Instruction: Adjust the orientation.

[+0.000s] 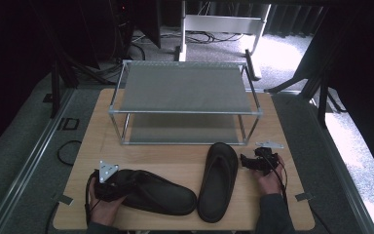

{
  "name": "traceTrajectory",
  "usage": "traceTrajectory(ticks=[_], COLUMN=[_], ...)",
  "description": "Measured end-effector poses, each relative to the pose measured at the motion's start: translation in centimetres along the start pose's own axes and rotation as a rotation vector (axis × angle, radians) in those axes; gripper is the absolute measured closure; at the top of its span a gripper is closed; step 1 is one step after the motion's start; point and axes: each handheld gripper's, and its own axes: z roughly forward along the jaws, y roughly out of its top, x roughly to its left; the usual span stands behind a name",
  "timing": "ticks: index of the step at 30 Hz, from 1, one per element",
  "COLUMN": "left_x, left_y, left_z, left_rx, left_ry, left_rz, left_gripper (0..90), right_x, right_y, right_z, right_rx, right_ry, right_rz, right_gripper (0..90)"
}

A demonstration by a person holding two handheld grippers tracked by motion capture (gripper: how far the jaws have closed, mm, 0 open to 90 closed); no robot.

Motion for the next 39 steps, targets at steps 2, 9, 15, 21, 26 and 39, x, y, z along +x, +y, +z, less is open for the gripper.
traceTrajectory(ticks=[2, 9, 15, 21, 26, 39], left_x=[-0.3, -1.0, -2.0, -2.6, -3.4, -4.2], left_y=[-0.3, -1.0, -1.8, -2.3, -2.6, -1.4], left_z=[-0.2, -0.7, -1.2, -1.7, -1.5, 0.6], left_rx=[-0.001, 0.008, 0.007, 0.001, 0.020, 0.070], left_ry=[-0.010, -0.008, 0.001, -0.015, -0.032, 0.015], left_rz=[0.003, 0.001, 0.018, 0.015, 0.031, 0.089], left_gripper=[18.0, 16.5, 15.2, 15.5, 15.4, 15.3], right_x=[0.0, 0.0, 0.0, 0.0, 0.0, 0.0], right_y=[0.0, 0.0, 0.0, -0.1, -0.1, -0.1], right_z=[0.0, 0.0, 0.0, -0.1, -0.1, -0.1], right_rx=[0.000, 0.000, 0.000, 0.000, 0.000, 0.000], right_ry=[0.000, -0.003, -0.004, -0.005, -0.005, -0.006], right_rz=[0.000, 0.004, 0.004, 0.005, 0.005, 0.005], right_gripper=[11.6, 11.6, 11.6, 11.6, 11.6, 11.6])
